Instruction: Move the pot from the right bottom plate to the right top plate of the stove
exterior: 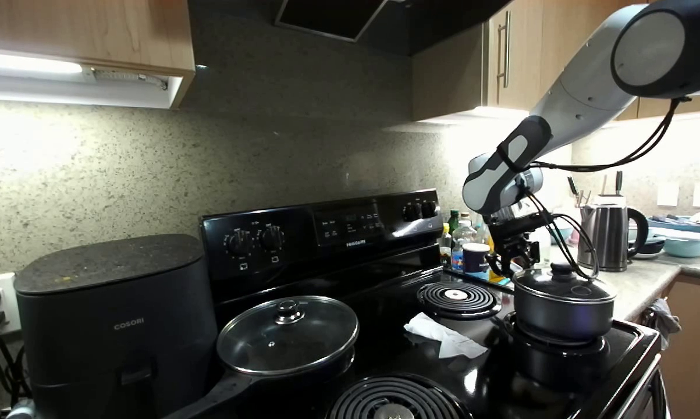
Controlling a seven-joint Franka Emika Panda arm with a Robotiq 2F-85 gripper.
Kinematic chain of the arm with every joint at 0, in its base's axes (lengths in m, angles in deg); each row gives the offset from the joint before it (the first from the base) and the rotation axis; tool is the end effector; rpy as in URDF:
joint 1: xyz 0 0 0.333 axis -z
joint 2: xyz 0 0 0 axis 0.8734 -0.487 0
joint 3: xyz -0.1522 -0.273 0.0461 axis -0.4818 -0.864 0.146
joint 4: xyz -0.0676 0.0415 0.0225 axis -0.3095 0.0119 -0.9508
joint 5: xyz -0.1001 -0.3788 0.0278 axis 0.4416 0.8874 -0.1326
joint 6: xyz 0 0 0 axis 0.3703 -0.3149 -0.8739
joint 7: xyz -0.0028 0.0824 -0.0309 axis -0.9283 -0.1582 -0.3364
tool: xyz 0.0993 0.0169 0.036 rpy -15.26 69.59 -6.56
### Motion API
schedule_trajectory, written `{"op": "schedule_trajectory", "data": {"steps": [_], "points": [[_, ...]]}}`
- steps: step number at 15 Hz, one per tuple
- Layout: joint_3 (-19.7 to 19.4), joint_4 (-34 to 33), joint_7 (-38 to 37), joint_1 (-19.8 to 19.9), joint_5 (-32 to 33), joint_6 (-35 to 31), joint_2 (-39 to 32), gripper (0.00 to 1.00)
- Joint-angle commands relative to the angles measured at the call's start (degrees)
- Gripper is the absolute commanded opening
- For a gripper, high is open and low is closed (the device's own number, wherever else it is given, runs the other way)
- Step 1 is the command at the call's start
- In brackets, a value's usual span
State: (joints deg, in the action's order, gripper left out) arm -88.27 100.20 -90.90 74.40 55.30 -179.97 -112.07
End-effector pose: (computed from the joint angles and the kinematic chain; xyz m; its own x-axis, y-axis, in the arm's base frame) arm 0.5866 -0.3017 0.2863 0.7875 -0.6144 -0.0496 -0.5753 -0.7615 0.2985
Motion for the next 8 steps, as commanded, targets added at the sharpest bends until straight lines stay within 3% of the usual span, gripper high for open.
{"op": "schedule_trajectory", "data": {"steps": [1, 3, 8], "points": [[-2.00, -1.89, -2.35, -1.95, 1.91, 2.26, -0.02, 0.12], [-3.17, -2.02, -4.71, -3.97, 5.11, 2.71, 1.12, 0.03], [-3.95, -2.95, -8.23, -8.85, 13.18, 2.75, 2.36, 0.00]]}}
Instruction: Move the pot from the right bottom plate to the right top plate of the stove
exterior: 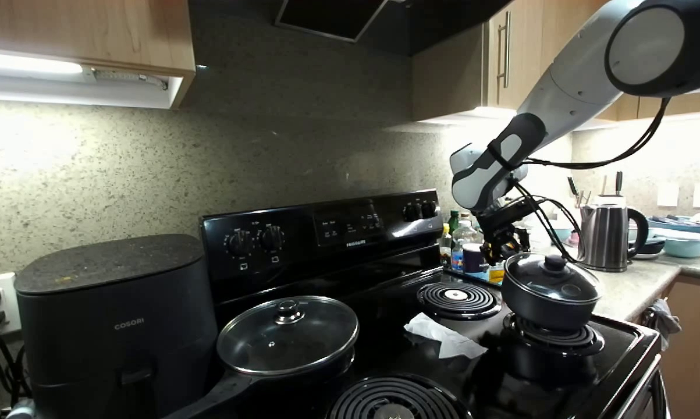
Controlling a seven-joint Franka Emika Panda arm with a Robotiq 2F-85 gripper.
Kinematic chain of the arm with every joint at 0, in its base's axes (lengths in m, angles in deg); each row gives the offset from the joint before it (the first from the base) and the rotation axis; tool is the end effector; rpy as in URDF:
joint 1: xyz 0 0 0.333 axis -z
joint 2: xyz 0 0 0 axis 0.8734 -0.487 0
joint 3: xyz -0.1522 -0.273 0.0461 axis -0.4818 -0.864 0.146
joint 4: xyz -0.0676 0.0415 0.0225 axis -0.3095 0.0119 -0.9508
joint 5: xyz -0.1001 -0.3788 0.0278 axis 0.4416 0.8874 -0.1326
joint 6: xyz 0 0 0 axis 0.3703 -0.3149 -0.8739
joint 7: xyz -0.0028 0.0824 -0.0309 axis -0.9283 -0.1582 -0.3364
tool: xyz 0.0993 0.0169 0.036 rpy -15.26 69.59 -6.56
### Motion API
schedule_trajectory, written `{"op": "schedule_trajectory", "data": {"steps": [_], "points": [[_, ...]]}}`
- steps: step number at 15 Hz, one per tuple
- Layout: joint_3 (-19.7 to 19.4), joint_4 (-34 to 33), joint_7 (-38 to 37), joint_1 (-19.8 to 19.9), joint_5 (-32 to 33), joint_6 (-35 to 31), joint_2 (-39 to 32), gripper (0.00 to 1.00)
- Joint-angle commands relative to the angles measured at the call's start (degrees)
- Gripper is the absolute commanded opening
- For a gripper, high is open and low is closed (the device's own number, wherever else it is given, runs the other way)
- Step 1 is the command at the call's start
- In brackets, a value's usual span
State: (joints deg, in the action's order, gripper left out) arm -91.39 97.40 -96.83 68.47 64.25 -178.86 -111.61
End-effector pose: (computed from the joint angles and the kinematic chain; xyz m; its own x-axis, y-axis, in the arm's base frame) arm 0.6120 -0.2783 0.3189 0.8169 -0.5744 0.0528 -0.5370 -0.7240 0.4329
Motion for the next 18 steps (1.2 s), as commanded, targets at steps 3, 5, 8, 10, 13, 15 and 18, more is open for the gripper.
{"op": "schedule_trajectory", "data": {"steps": [3, 5, 8, 10, 13, 15, 18], "points": [[0.05, -0.19, -1.06, -4.89, 7.04, 2.56, 1.46, 0.00], [0.68, 0.35, 0.00, -6.12, 8.95, 3.00, 1.31, 0.00], [1.71, 0.94, 1.27, -7.89, 12.44, 1.96, 0.79, 0.00], [2.52, 0.88, 1.50, -9.00, 14.76, 1.29, 0.40, 0.00], [3.80, -1.39, 1.45, -9.67, 16.62, 1.86, -1.13, 0.00], [4.29, -0.42, -0.67, -9.33, 15.42, 1.55, -1.19, 0.00], [4.35, -0.82, -0.58, -9.40, 15.52, 1.55, -1.54, 0.00]]}}
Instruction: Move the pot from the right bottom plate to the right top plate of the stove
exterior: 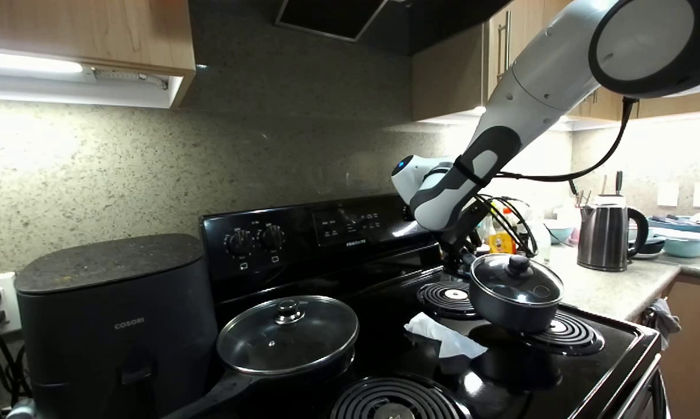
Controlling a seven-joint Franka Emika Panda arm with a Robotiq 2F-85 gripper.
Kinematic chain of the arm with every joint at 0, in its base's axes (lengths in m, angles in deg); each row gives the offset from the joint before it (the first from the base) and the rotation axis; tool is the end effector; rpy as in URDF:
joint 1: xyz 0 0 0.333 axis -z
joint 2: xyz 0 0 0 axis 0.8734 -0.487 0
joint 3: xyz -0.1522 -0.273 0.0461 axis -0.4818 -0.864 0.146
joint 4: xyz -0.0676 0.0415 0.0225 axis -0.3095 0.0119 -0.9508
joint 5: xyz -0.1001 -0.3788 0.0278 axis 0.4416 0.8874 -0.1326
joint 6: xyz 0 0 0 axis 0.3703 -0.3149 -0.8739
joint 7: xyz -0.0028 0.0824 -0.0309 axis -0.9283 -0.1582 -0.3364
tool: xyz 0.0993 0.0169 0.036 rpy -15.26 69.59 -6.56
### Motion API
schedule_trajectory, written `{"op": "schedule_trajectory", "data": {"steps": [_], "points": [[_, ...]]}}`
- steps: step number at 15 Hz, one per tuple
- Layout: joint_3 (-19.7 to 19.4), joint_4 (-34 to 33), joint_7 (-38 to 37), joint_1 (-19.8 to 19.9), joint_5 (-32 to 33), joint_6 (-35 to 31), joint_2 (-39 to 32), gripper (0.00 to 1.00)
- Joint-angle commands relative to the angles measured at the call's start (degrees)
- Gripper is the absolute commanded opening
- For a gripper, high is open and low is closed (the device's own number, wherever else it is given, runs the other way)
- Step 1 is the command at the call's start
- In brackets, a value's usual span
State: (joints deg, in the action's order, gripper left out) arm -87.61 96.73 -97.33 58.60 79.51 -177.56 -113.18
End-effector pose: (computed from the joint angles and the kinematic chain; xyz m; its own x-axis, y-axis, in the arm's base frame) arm 0.6606 -0.1442 0.3056 0.9700 -0.2419 0.0254 -0.2069 -0.7658 0.6089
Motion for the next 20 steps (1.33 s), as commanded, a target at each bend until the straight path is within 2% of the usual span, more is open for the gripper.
{"op": "schedule_trajectory", "data": {"steps": [1, 5, 9, 15, 16, 17, 20], "points": [[0.56, -0.16, -0.03, 0.51, 0.26, 0.24, 0.03, 0.00], [0.75, -1.01, 0.04, 0.65, 0.38, -1.32, -0.50, 0.00], [0.59, -8.49, 1.22, -0.11, 1.63, -4.68, -5.45, 0.00], [0.00, -18.62, 2.94, -1.23, 1.51, -4.32, -12.23, 0.00], [0.00, -19.40, 3.93, -1.34, 1.36, -3.73, -12.84, 0.25], [0.20, -15.97, 1.50, -1.16, -0.25, -4.70, -11.09, 0.02], [0.14, -18.00, 2.27, -1.32, -0.29, -4.42, -12.74, 0.20]]}}
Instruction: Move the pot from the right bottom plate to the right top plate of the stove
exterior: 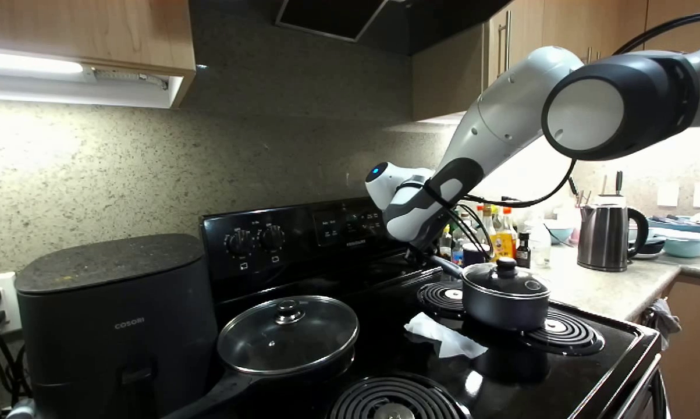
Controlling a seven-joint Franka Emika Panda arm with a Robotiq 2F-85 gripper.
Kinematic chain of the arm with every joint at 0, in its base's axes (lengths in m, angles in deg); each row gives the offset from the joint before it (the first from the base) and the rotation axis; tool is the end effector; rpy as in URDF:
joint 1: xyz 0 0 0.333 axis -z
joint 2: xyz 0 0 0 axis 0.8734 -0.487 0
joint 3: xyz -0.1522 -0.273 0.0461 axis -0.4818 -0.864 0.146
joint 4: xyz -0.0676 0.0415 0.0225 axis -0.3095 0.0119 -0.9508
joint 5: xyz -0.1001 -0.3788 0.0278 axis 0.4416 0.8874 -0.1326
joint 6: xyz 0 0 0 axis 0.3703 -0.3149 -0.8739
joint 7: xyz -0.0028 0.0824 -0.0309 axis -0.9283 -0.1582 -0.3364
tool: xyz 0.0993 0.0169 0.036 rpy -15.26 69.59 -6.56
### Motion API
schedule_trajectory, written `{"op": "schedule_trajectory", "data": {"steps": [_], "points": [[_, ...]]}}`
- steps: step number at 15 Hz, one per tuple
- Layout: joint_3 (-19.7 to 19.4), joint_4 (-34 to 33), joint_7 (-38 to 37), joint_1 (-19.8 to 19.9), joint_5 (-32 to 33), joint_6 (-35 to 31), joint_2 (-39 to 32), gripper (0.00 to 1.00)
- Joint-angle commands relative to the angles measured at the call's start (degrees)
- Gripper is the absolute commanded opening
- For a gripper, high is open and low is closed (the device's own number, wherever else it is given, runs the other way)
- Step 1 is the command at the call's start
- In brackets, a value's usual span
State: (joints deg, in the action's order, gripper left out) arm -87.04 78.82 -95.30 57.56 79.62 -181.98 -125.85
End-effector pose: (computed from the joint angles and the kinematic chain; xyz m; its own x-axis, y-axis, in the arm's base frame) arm 0.7415 -0.1109 0.2966 0.9837 -0.0970 0.1515 -0.1703 -0.7741 0.6097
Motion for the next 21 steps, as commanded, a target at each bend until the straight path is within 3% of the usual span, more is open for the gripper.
{"op": "schedule_trajectory", "data": {"steps": [1, 3, 9, 11, 16, 17, 21], "points": [[-0.33, -0.07, 0.33, -0.31, -0.62, 0.21, -0.02, 0.50], [-0.14, 0.87, 0.56, -0.14, -1.35, 0.78, 0.65, 0.53], [1.01, 5.62, 2.46, 1.23, -5.95, 3.42, 5.80, 0.91], [1.35, 8.56, 3.38, 1.61, -8.29, 3.93, 8.29, 0.99], [2.24, 14.55, 6.31, 3.29, -14.12, 8.85, 12.89, 1.00], [1.69, 9.91, 4.51, 2.55, -12.30, 7.35, 9.28, 1.00], [2.39, 11.50, 5.60, 3.63, -13.54, 7.71, 10.13, 1.00]]}}
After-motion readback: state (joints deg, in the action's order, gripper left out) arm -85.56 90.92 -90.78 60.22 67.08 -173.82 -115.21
